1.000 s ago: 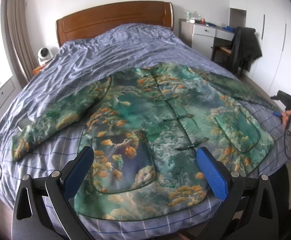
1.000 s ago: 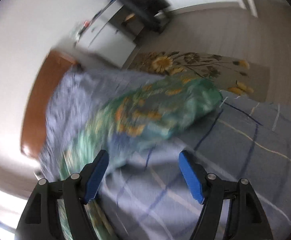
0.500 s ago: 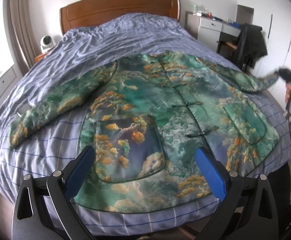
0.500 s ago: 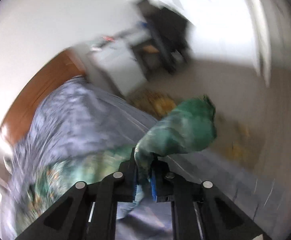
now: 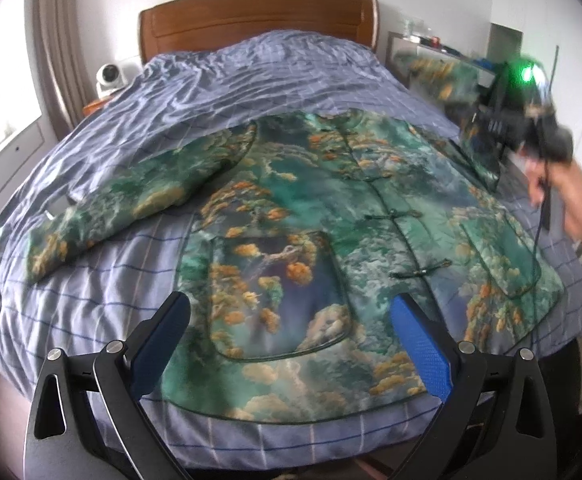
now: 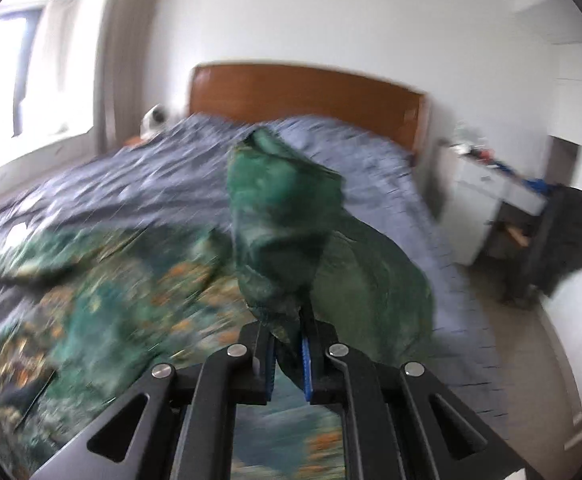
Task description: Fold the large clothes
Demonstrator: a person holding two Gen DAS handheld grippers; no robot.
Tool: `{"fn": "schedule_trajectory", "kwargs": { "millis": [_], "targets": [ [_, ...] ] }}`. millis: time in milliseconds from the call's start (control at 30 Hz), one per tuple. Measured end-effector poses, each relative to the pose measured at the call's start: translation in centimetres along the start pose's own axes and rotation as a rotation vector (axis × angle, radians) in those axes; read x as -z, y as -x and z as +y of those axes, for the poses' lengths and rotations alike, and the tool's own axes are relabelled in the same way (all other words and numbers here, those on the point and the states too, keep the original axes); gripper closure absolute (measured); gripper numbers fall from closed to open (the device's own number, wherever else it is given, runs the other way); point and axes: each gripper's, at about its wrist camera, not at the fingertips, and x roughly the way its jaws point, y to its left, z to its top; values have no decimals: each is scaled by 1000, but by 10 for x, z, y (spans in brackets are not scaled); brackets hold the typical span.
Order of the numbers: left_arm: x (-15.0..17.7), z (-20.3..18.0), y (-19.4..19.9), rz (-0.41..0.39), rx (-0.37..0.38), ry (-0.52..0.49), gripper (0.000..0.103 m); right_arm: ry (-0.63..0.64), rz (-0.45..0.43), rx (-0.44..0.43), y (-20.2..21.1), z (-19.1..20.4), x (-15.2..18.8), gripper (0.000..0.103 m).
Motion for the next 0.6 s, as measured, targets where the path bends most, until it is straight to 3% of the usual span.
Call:
{"fn": "schedule_trajectory", "kwargs": {
  "millis": [200,400,500,533,600],
  "targets": [
    [3,6,-8,24,-9,25,3,68,147,-88,-29,69,50,93],
    [4,2,-13,35,-14,8,3,63,235,-102,-48,77,82,88],
    [4,1,-16,44,-11,6,2,82,251,-127,-45,81,90,60],
    [4,1,-17,46,-10,6,2,89,253,-133,-44,84,91,43],
    [4,3,-18,53,-8,11,2,119,247,-133,-36,90,95,37]
  ]
}}
